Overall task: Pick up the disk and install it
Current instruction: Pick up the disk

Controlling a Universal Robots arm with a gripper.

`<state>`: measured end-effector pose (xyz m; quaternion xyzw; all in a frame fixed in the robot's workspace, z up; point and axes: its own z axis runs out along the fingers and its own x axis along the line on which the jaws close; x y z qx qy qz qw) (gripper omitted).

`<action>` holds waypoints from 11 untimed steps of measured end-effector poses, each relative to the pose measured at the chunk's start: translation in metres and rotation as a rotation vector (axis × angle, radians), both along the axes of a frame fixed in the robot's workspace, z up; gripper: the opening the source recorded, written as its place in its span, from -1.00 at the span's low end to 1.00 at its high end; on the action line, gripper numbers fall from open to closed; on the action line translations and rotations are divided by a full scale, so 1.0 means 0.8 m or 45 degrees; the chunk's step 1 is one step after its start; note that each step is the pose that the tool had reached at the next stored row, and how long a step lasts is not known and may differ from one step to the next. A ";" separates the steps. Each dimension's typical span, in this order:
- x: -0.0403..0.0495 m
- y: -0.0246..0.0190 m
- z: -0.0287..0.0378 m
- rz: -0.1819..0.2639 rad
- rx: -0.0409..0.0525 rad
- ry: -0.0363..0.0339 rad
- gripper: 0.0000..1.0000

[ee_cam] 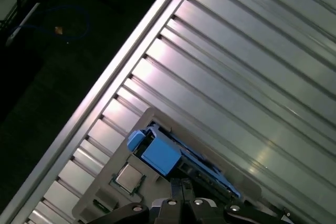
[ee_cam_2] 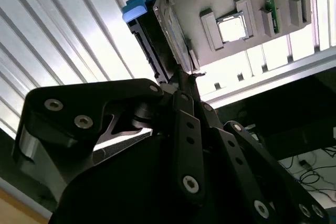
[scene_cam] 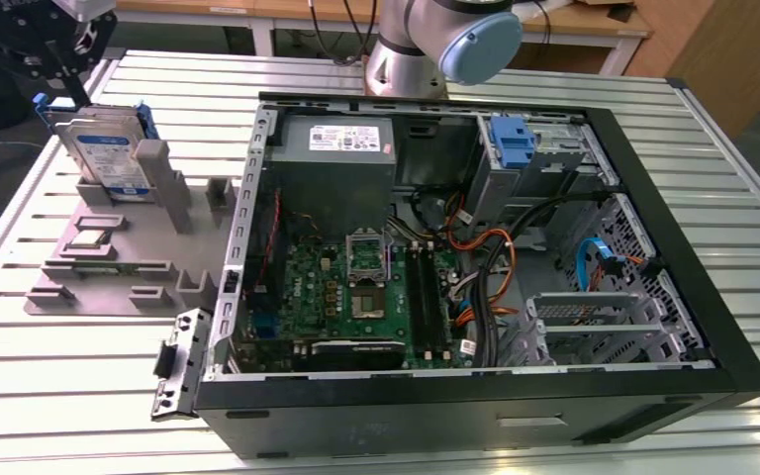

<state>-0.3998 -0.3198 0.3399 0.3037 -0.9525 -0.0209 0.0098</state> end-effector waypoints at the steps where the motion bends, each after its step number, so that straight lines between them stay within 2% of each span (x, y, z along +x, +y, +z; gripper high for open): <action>1: 0.000 0.0000 0.0000 0.021 0.000 0.0000 -0.79; 11: 0.000 0.0000 0.0000 0.234 0.000 0.0000 -0.79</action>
